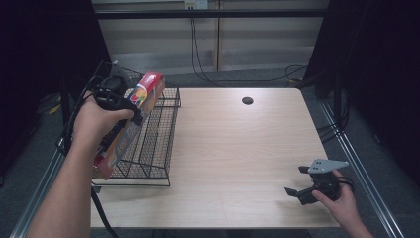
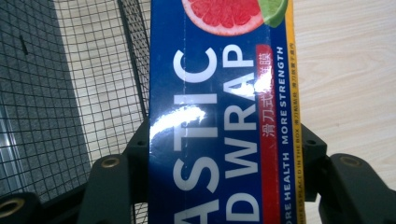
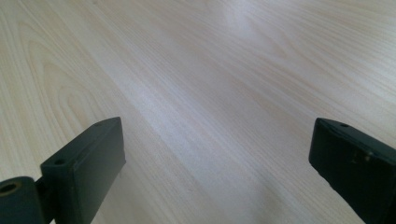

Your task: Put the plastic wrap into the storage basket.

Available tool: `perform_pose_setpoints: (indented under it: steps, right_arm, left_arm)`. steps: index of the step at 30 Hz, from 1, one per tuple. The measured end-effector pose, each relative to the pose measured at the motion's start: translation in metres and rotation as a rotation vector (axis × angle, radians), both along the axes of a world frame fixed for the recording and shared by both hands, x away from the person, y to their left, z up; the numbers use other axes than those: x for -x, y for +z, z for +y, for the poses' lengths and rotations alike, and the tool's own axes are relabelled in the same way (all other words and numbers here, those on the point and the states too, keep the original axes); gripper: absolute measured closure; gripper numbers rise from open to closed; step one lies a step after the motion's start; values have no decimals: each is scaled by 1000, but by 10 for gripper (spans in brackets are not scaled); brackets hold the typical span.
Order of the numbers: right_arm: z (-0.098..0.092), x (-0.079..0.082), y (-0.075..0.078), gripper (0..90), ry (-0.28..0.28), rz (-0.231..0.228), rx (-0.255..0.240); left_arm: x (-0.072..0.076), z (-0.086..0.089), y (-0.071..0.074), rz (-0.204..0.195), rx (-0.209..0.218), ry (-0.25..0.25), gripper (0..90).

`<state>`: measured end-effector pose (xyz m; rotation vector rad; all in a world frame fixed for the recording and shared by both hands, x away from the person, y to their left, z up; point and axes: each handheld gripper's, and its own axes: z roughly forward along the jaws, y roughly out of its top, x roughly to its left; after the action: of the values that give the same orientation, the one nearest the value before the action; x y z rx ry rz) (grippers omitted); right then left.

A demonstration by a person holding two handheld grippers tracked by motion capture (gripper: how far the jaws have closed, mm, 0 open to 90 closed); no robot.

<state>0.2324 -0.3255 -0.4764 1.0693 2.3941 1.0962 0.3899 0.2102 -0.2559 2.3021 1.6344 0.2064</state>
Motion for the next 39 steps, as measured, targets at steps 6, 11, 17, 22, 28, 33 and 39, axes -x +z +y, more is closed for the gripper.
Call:
perform_pose_setpoints:
  steps: [6, 11, 17, 22, 28, 33, 39]
  right_arm:
    - [0, 0, 0, 34, -1, 1, -2]
    - [1, 0, 0, 34, 0, 5, -3]
    - [1, 0, -1, 34, 2, 7, -6]
    - [1, 0, 0, 34, -1, 1, -2]
    - [1, 0, 0, 34, -1, 2, -2]
    - [1, 0, 0, 34, 2, 3, -2]
    - [1, 0, 0, 34, 4, 0, -1]
  left_arm:
    - [0, 8, 2, -5, -1, 30, 420]
    - [0, 16, 3, -13, -1, 50, 420]
    - [0, 26, 2, -19, 5, 87, 420]
    - [-1, 35, -3, -13, -8, 120, 419]
    - [-2, 42, -7, -12, 5, 159, 419]
    - [-3, 47, -11, -9, -8, 180, 419]
    - [-3, 54, -13, -11, 0, 211, 418]
